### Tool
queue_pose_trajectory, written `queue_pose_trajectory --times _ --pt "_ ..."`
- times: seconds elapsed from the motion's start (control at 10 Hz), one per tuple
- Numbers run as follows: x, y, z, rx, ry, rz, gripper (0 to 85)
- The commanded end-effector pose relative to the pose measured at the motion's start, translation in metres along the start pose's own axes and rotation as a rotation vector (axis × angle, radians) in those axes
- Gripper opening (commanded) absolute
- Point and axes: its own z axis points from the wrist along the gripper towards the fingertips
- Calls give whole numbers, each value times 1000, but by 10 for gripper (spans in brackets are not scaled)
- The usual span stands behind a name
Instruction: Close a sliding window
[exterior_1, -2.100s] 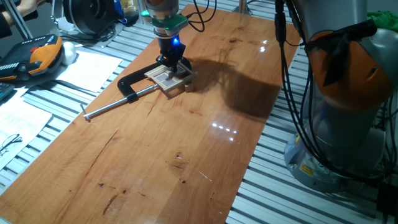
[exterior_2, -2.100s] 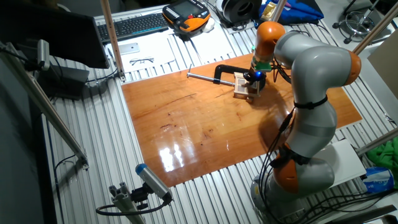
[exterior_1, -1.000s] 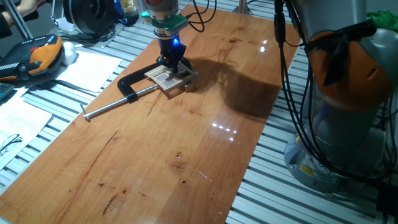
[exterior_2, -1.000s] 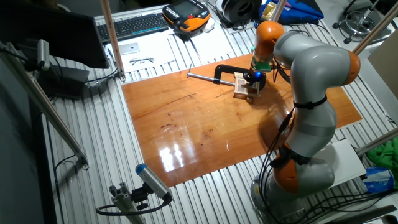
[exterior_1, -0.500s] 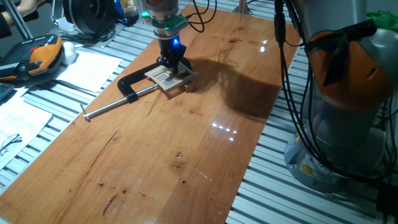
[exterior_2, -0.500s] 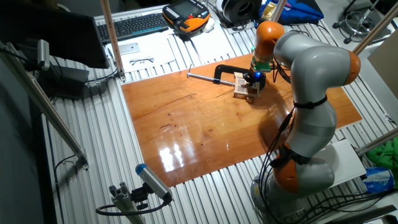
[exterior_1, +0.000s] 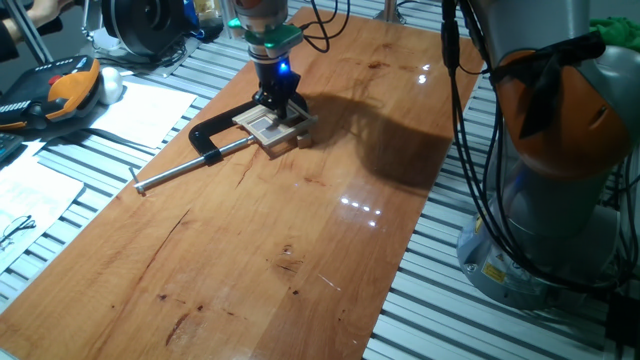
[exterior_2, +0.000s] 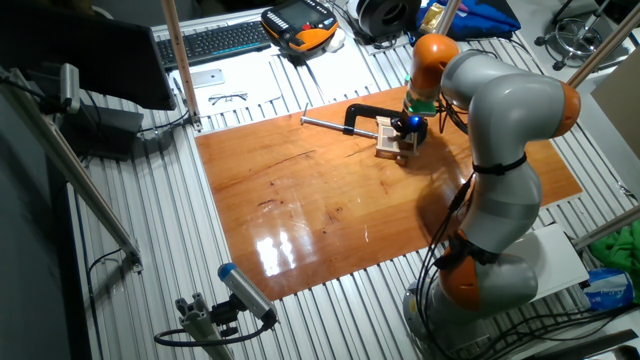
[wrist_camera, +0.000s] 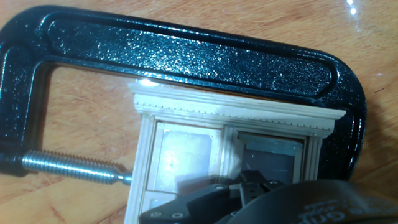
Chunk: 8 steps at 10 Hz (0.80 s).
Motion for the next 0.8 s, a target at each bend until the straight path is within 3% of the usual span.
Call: queue_pose_trajectory --times 0.0,0.7 --pt "1 0 -1 -1 3 2 0" --pt "3 1 -2 -4 -1 6 0"
